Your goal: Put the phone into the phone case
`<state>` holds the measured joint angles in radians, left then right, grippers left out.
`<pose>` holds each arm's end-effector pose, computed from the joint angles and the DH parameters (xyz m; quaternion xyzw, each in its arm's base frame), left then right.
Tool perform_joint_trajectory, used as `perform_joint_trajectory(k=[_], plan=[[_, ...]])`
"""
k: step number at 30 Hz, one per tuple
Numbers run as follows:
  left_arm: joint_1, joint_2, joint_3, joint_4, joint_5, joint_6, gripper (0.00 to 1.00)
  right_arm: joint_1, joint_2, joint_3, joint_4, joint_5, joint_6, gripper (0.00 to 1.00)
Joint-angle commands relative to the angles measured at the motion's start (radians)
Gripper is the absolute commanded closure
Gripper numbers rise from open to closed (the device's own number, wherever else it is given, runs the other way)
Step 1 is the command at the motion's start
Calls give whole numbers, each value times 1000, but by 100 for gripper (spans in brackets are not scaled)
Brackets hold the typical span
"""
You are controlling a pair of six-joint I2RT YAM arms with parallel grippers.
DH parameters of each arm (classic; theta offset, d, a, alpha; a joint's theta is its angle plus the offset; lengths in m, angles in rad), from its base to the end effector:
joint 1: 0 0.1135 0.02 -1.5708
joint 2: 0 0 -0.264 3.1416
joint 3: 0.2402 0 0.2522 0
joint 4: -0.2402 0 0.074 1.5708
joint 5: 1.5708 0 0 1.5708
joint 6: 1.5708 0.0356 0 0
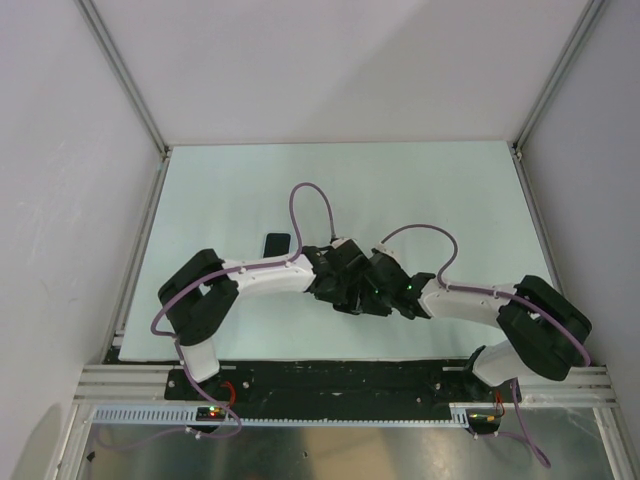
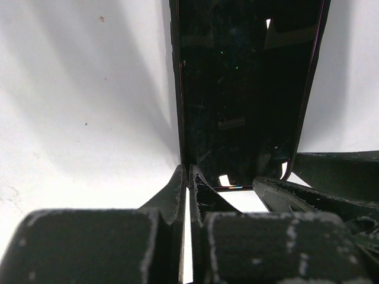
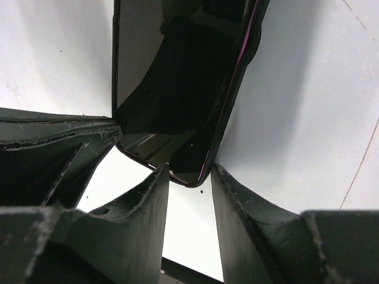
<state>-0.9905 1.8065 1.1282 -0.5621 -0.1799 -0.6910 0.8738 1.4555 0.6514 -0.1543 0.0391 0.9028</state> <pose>0.1947 -0.2854 0.1601 0.1320 0.9736 -0.0630 0.1752 0.1717 0.2029 0.1513 0.0197 0.9531 0.2221 0.2046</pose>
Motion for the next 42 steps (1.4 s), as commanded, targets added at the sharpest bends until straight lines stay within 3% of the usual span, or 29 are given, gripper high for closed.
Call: perform_joint_trajectory(k=[1, 11, 17, 26, 35, 42], plan=[[-25, 125, -50, 22, 51, -19, 98, 32, 78, 2, -63, 89, -35, 61], [-24, 128, -45, 25, 69, -21, 98, 84, 126, 11, -117, 164, -88, 75], [-15, 134, -41, 34, 92, -21, 99, 128, 134, 10, -128, 204, -185, 98], [-10, 127, -43, 35, 97, -20, 98, 54, 85, -10, -89, 159, -202, 100], [16, 74, -41, 36, 94, -4, 97, -128, 103, -9, 56, -32, -154, 66], [64, 33, -5, 37, 106, 31, 92, -215, 162, 51, 101, -95, -156, 54]])
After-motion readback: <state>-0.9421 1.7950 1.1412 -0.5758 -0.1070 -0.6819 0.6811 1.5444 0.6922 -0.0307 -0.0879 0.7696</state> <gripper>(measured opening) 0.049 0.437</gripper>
